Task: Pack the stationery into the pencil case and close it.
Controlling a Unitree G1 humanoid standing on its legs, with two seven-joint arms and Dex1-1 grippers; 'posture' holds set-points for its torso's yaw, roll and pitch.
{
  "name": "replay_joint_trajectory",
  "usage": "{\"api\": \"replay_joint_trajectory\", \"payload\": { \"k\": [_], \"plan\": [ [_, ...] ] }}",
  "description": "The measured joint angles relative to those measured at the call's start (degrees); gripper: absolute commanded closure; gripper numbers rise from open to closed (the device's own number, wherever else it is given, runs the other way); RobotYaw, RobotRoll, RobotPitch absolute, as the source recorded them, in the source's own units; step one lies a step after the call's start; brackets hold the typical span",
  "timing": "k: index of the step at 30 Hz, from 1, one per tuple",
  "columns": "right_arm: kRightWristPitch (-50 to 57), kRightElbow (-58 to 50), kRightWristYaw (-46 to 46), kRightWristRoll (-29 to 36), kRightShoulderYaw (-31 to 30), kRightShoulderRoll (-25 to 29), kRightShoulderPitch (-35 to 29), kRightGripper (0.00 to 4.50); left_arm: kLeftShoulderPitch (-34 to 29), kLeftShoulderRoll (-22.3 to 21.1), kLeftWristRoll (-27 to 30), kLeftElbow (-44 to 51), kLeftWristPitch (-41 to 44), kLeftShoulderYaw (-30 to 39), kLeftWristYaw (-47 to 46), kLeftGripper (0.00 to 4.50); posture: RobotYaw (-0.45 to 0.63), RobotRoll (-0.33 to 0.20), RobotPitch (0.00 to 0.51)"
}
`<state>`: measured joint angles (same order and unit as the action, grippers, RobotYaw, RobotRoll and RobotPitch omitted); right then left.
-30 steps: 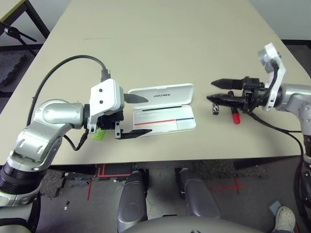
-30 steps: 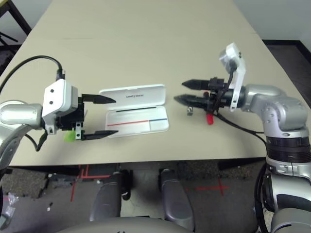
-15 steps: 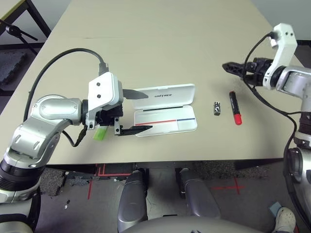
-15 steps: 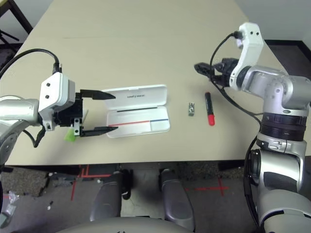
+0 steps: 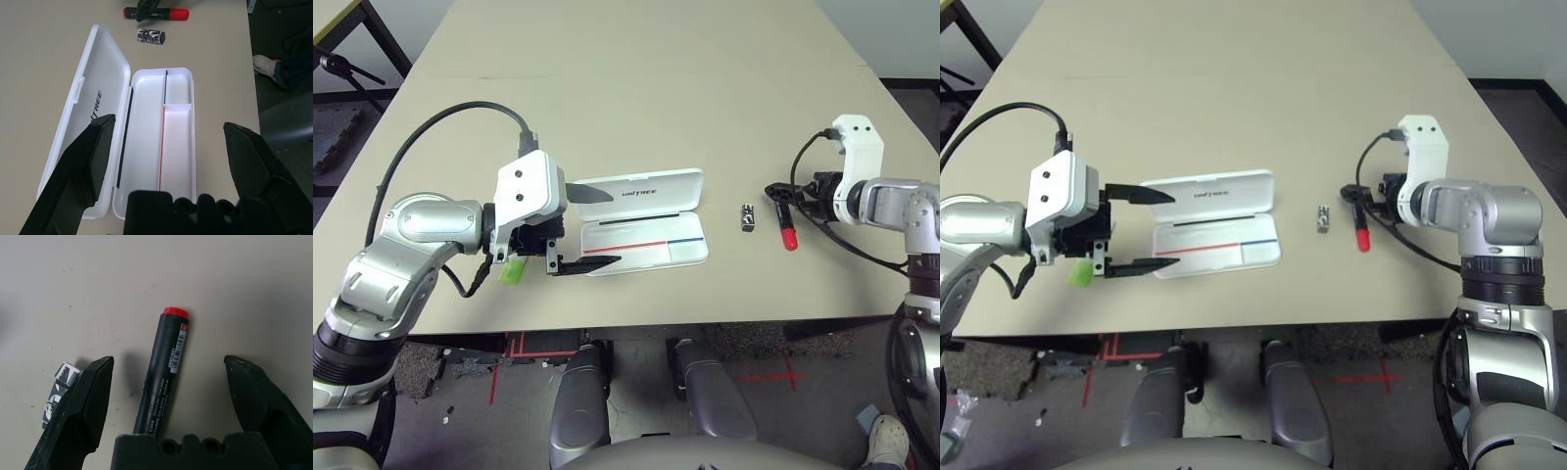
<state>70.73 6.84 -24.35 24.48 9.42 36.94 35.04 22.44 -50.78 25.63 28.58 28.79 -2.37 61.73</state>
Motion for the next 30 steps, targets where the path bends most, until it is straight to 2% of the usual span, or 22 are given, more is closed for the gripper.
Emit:
{"api": "replay_joint_trajectory", "payload": {
  "k": [5,8,17,24,30],
  "plan": [
    [-0.58,-0.14,-1.15,-0.20,-0.40,0.52,-0.88,0.00,0.00,0.00,-0.36,-0.03,-0.09,-0.04,0.01,0.03,-0.08,0.000,0.209],
    [-1.21,-0.14,-2.12,-0.42,-1.05,1.62,-1.47,0.61,-0.01,-0.01,-0.74,-0.07,-0.40,-0.04,0.06,0.00,-0.08,0.000,0.208],
    [-2.59,-0.10,-8.02,-1.12,-4.54,7.08,-1.52,3.98,-0.25,-0.17,-0.92,-0.15,-0.76,-0.04,0.28,0.00,-0.07,0.000,0.206],
    [-13.54,-2.91,-20.05,-2.18,-8.86,14.36,-1.48,4.03,-0.42,-0.92,-1.04,-0.26,-1.28,-0.04,0.35,0.00,-0.07,0.000,0.204],
    [-23.99,-5.34,-31.60,-3.20,-12.46,17.62,-1.38,4.03,-0.78,-1.57,-1.04,-0.30,-1.51,0.00,0.36,0.00,-0.06,0.000,0.204]
  ]
}}
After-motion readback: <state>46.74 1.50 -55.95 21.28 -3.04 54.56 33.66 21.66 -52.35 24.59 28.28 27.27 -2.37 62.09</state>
